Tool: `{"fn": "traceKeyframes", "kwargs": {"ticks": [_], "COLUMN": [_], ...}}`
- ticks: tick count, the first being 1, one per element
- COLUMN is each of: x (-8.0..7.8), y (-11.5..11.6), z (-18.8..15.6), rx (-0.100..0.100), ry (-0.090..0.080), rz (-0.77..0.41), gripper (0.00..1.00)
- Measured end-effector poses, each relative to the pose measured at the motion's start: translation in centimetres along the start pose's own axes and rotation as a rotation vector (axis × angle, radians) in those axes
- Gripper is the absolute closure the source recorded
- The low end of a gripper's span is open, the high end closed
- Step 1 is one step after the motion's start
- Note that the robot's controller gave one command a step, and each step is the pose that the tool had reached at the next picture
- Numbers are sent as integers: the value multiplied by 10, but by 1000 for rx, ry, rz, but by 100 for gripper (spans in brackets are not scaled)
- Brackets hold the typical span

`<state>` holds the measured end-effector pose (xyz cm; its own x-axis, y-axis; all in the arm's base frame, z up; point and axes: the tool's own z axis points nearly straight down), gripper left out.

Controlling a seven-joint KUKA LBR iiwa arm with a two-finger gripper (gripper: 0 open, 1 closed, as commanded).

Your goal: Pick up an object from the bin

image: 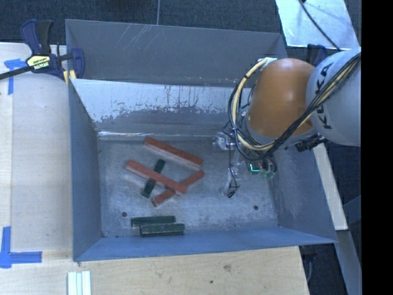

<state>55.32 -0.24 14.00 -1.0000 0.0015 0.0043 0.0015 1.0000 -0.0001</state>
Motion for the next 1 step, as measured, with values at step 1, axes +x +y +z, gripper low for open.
{"fn": "traceKeyframes", "kwargs": {"ticks": [1], "x": [-32], "y": [59], "z": [74], "rx": [-2], "ry": [-5], "rz": [-72], "gripper": [0]}}
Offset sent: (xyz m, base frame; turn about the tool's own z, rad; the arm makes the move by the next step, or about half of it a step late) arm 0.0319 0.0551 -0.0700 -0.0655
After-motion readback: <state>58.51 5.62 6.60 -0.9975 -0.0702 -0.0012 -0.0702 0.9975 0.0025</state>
